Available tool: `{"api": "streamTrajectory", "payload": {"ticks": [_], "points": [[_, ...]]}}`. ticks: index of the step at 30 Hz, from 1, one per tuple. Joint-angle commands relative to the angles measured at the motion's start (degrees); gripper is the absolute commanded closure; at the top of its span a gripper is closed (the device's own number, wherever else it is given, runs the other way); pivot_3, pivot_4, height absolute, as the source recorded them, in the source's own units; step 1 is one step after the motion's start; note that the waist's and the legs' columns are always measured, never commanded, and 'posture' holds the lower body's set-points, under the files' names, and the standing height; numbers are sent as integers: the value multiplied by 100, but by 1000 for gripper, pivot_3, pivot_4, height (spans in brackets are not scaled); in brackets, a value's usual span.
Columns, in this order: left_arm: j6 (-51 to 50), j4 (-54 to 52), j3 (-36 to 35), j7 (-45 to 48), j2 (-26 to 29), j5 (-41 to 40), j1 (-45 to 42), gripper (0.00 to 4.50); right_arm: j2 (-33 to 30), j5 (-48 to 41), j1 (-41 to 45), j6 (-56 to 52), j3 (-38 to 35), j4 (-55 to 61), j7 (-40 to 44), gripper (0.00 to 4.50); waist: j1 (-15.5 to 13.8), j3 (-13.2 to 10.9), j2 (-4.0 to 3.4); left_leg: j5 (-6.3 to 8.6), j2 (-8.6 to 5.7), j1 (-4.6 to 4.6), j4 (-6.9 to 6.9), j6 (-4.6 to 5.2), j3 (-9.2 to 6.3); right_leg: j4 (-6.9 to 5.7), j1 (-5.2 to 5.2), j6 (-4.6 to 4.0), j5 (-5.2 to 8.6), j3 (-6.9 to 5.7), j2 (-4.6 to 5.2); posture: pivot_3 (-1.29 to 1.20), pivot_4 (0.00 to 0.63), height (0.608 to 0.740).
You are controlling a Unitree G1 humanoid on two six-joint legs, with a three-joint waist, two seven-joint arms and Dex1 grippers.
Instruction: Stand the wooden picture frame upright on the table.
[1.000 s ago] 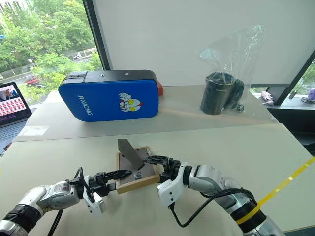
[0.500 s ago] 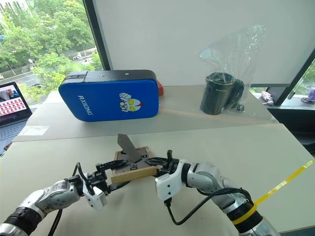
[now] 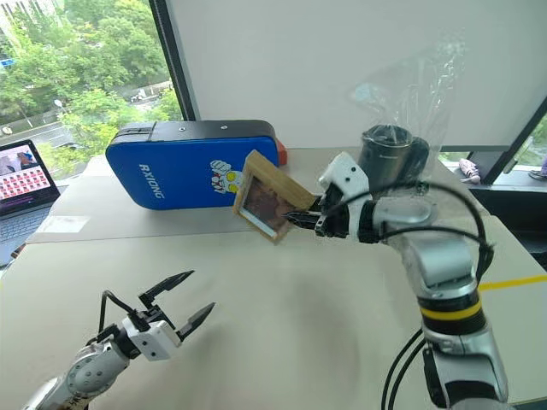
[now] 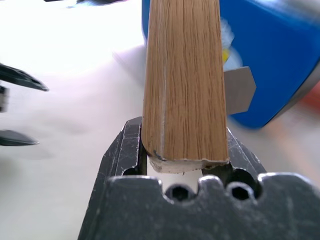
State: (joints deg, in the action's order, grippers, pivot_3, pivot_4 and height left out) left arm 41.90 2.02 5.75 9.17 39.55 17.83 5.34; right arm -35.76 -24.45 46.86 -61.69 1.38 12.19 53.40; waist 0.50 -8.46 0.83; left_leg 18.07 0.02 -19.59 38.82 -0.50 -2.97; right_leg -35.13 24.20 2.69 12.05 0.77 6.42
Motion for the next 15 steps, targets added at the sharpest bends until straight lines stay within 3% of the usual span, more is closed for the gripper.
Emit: {"api": "streamTrajectory", "payload": {"ticks": [1, 5, 12, 13, 14, 15], "points": [[-125, -280, -166, 72, -88, -62, 42, 194, -293, -393, 291, -686, 57, -440, 303, 3285, -11, 0, 0, 0, -1, -5, 0, 0, -1, 1, 3, 0, 0, -1, 1, 0, 150, 740], [-183, -415, -209, 156, -164, -42, 94, 194, -507, -165, 366, -482, 650, -845, 459, 3285, 44, 0, -5, 1, -1, -24, 1, 2, 1, -5, 21, 1, -1, -1, 1, 0, 150, 740], [-281, -547, -218, 242, -290, 3, 128, 194, -309, 44, 659, -299, 1140, -1618, 482, 3285, 53, 0, -4, 4, -1, -14, 5, 6, 1, 2, 10, 2, -1, 0, 0, 0, 150, 740], [-283, -544, -229, 243, -310, 12, 137, 140, -252, 59, 713, -298, 1134, -1728, 432, 2282, 55, 1, -4, 3, -1, -11, 5, 6, 1, 2, 7, 2, -1, -1, 0, 0, 150, 740], [-284, -543, -239, 247, -326, 20, 144, 140, -210, 74, 753, -296, 1131, -1808, 399, 2118, 55, 0, -3, 3, 0, -7, 5, 6, 1, 1, 6, 2, -1, 0, 0, 0, 150, 740], [-285, -541, -242, 255, -343, 20, 149, 140, -175, 81, 791, -296, 1131, -1858, 381, 1663, 55, -1, -5, 3, 0, -10, 7, 6, 1, -1, 9, 2, -1, 0, 0, 0, 150, 740]]}}
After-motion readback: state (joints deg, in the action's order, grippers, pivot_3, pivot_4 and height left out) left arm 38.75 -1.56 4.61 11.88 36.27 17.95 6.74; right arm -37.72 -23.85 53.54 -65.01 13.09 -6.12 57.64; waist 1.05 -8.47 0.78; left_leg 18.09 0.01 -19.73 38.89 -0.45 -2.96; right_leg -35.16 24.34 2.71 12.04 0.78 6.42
